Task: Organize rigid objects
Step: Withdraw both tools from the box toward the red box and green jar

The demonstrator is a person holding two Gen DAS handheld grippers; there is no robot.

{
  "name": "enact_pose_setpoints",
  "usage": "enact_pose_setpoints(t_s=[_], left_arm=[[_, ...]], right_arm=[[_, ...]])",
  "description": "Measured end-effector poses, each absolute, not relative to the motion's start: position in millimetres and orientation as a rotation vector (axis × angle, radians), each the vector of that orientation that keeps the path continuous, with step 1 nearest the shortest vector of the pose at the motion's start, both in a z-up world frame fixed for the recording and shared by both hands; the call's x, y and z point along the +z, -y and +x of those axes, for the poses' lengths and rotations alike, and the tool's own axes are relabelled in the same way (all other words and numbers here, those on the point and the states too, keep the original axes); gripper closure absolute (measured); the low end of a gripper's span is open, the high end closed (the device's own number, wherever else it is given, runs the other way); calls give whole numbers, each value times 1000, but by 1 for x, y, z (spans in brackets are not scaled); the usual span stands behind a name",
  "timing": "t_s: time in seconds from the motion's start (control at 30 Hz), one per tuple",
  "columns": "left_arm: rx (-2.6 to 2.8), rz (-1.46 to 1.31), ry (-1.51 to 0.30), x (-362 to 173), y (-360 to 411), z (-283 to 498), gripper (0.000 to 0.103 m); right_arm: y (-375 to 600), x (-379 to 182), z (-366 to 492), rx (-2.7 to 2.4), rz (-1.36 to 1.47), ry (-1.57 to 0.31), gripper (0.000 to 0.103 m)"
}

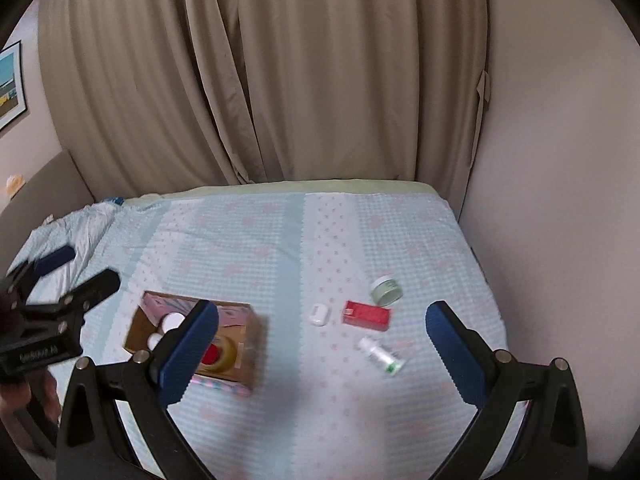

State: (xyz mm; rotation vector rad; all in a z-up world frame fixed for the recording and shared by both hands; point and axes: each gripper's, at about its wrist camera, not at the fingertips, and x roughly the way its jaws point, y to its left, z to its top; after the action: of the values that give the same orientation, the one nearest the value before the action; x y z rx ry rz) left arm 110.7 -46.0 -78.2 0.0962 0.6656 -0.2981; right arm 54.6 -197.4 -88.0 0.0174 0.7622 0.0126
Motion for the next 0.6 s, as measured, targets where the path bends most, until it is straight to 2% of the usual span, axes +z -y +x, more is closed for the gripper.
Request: enact_pose_setpoints(t_s=[0.27, 0.6], left_arm=[[-505, 248, -704, -103, 141, 161, 0], [-722, 511, -892, -207, 243, 252, 0]], right_arm=[[261, -119, 77, 122, -81, -792, 0], [305, -186, 116, 183, -55, -872, 0]])
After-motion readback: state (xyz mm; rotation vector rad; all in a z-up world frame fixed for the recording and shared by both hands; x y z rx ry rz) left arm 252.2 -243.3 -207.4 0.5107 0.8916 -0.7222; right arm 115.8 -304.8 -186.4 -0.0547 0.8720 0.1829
